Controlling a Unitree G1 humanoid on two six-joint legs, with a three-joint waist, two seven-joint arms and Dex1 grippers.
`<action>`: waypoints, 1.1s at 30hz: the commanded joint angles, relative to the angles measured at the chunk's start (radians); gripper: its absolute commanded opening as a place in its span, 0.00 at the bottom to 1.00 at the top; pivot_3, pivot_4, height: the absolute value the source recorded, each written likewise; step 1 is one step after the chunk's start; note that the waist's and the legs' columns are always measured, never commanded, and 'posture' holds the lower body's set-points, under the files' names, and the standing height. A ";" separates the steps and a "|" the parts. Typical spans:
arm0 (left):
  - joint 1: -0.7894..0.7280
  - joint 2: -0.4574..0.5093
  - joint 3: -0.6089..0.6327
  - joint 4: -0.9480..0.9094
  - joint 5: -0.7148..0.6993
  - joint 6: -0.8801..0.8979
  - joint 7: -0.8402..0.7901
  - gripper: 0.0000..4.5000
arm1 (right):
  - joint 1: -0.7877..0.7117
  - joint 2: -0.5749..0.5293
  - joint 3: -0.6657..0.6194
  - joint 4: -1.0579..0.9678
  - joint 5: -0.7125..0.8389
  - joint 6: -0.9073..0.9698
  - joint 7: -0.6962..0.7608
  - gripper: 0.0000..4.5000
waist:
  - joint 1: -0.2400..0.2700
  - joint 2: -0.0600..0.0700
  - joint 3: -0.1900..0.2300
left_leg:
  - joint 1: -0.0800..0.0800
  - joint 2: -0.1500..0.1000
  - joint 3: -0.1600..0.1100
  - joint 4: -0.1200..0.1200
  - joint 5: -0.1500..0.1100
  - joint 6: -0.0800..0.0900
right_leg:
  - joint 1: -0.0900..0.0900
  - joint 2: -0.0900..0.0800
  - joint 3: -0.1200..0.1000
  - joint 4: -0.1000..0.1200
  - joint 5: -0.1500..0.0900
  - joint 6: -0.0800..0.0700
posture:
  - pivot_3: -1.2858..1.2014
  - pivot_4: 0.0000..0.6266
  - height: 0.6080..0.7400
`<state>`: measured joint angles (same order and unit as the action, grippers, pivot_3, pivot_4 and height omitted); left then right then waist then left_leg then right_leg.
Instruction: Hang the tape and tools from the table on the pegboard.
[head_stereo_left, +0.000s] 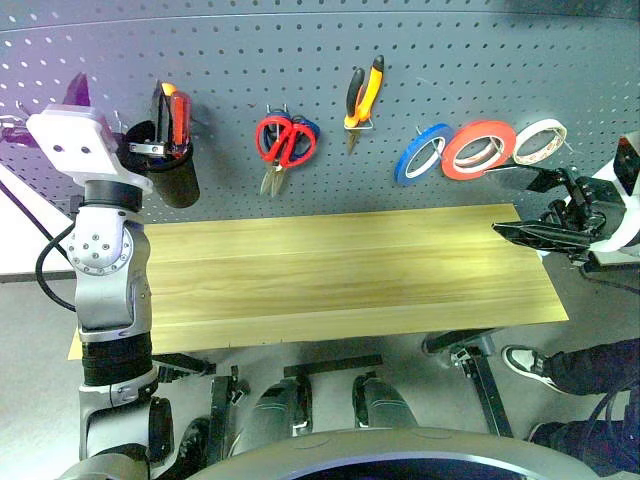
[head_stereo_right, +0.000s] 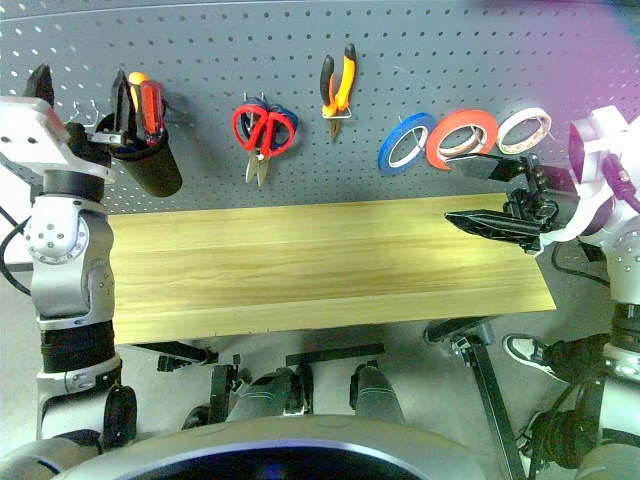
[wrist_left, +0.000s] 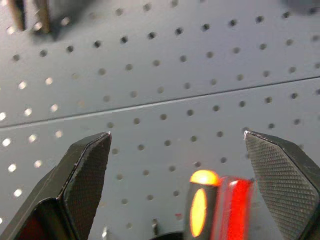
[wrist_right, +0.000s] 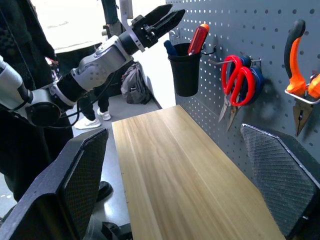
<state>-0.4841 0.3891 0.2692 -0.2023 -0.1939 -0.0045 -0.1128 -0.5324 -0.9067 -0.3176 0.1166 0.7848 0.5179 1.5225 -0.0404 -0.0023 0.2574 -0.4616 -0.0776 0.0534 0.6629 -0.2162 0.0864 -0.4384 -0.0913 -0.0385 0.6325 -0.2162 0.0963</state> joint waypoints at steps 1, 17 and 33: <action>0.002 0.014 -0.051 -0.101 -0.041 0.002 -0.088 0.99 | -0.030 -0.013 -0.002 -0.007 0.000 -0.011 0.010 1.00 | 0.001 0.000 0.000 | 0.000 0.000 0.000 0.000 0.000 0.000 | 0.000 0.000 0.000 0.000 0.000 0.000 | 0.47 0.29 1.00; -0.013 -0.006 -0.258 -0.076 -0.229 0.175 -0.445 0.99 | -0.034 0.028 0.044 -0.008 -0.045 -0.059 -0.012 1.00 | 0.001 0.001 -0.004 | 0.000 0.000 0.000 0.000 0.001 -0.002 | 0.000 0.000 0.000 0.000 0.000 0.000 | 0.47 0.28 1.00; 0.106 -0.006 -0.373 0.221 -0.192 0.242 -0.685 0.99 | 0.012 0.167 0.112 0.028 -0.140 -0.174 -0.103 1.00 | -0.003 0.008 -0.033 | 0.001 0.000 0.000 0.001 0.001 -0.001 | -0.001 0.000 0.000 0.000 0.000 0.000 | 0.47 0.18 1.00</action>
<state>-0.3836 0.3734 -0.1287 0.0067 -0.4005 0.2815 -0.7786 -0.5170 -0.7450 -0.1840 0.1467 0.6386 0.3634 1.4281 -0.0433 0.0058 0.2248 -0.4608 -0.0776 0.0537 0.6636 -0.2161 0.0861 -0.4399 -0.0908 -0.0384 0.6325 -0.2160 0.0960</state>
